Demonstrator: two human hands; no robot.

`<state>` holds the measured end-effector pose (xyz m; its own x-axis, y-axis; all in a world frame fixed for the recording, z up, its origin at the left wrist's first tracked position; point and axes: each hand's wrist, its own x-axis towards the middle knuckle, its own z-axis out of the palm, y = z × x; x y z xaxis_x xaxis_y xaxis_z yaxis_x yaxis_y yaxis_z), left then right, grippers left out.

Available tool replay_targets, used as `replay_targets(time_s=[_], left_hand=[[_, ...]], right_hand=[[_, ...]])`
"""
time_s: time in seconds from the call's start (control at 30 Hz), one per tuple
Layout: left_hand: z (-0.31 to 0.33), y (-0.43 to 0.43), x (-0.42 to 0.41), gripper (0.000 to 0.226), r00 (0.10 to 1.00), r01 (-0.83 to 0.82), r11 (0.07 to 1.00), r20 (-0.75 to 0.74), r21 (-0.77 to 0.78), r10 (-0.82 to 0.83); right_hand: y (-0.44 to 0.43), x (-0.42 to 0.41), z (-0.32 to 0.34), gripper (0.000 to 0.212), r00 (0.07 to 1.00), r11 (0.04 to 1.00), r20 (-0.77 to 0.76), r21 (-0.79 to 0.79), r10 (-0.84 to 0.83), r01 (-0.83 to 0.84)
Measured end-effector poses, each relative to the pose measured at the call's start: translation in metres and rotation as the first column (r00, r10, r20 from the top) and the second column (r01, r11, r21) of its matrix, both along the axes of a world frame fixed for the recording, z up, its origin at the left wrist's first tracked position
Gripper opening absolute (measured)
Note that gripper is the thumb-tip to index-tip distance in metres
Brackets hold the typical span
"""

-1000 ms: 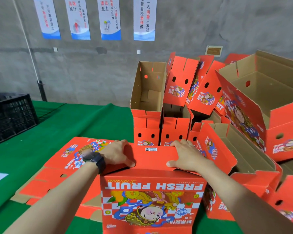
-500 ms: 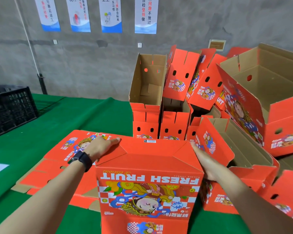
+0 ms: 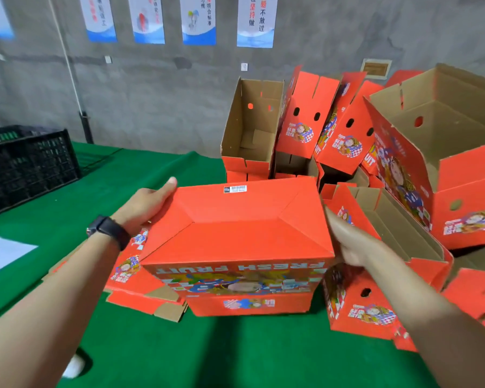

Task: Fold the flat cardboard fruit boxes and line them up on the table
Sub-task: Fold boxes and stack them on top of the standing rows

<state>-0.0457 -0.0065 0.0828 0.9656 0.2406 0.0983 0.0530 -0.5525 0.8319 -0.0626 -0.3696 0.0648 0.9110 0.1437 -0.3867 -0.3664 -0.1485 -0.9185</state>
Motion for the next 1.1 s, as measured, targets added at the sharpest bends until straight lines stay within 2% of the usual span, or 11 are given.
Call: replay_targets(time_s=[0.13, 0.27, 0.33, 0.4, 0.53, 0.63, 0.73, 0.8, 0.9, 1.0, 1.1], left_hand=[[-0.006, 0.01, -0.013, 0.054, 1.0, -0.004, 0.916, -0.006, -0.4, 0.001], [-0.025, 0.01, -0.026, 0.047, 0.997, 0.042, 0.789, -0.022, -0.613, -0.07], [-0.039, 0.008, -0.031, 0.035, 0.993, 0.058, 0.769, -0.043, -0.637, -0.111], [-0.057, 0.003, -0.033, 0.05, 0.987, 0.057, 0.841, -0.094, -0.538, -0.128], [-0.082, -0.026, -0.037, 0.046, 0.983, 0.062, 0.909, -0.132, -0.411, -0.126], [-0.09, -0.059, -0.035, 0.034, 0.971, 0.17, 0.893, -0.084, -0.417, -0.224], [-0.094, -0.091, -0.042, 0.049, 0.913, 0.293, 0.881, -0.164, -0.371, -0.373], [-0.095, -0.111, -0.054, 0.053, 0.842, 0.39, 0.818, -0.196, -0.423, -0.503], [-0.094, -0.141, -0.072, 0.042, 0.733, 0.496, 0.72, -0.21, -0.486, -0.647], [-0.091, -0.16, -0.078, 0.039, 0.769, 0.484, 0.694, -0.12, -0.533, -0.628], [-0.079, -0.174, -0.072, 0.053, 0.842, 0.495, 0.747, 0.035, -0.444, -0.538]], right_hand=[[-0.003, -0.021, 0.035, 0.068, 0.969, 0.975, 0.116, -0.077, 0.217, -0.209], [0.0, -0.029, 0.039, 0.105, 0.947, 0.973, 0.258, -0.172, 0.193, -0.152], [0.008, -0.038, 0.035, 0.109, 0.906, 0.973, 0.394, -0.216, 0.158, -0.076], [0.012, -0.046, 0.028, 0.116, 0.809, 0.948, 0.548, -0.316, 0.213, -0.036], [0.018, -0.059, 0.004, 0.122, 0.582, 0.777, 0.669, -0.622, 0.463, 0.097], [0.025, -0.068, -0.024, 0.116, 0.48, 0.616, 0.666, -0.734, 0.572, 0.285], [0.031, -0.076, -0.058, 0.11, 0.386, 0.435, 0.633, -0.757, 0.671, 0.487], [0.036, -0.081, -0.082, 0.104, 0.356, 0.329, 0.582, -0.758, 0.731, 0.563], [0.039, -0.088, -0.117, 0.084, 0.351, 0.209, 0.454, -0.806, 0.819, 0.554], [0.045, -0.093, -0.131, 0.062, 0.391, 0.066, 0.283, -0.873, 0.876, 0.484], [0.057, -0.094, -0.135, 0.062, 0.419, -0.023, 0.158, -0.918, 0.894, 0.396]])
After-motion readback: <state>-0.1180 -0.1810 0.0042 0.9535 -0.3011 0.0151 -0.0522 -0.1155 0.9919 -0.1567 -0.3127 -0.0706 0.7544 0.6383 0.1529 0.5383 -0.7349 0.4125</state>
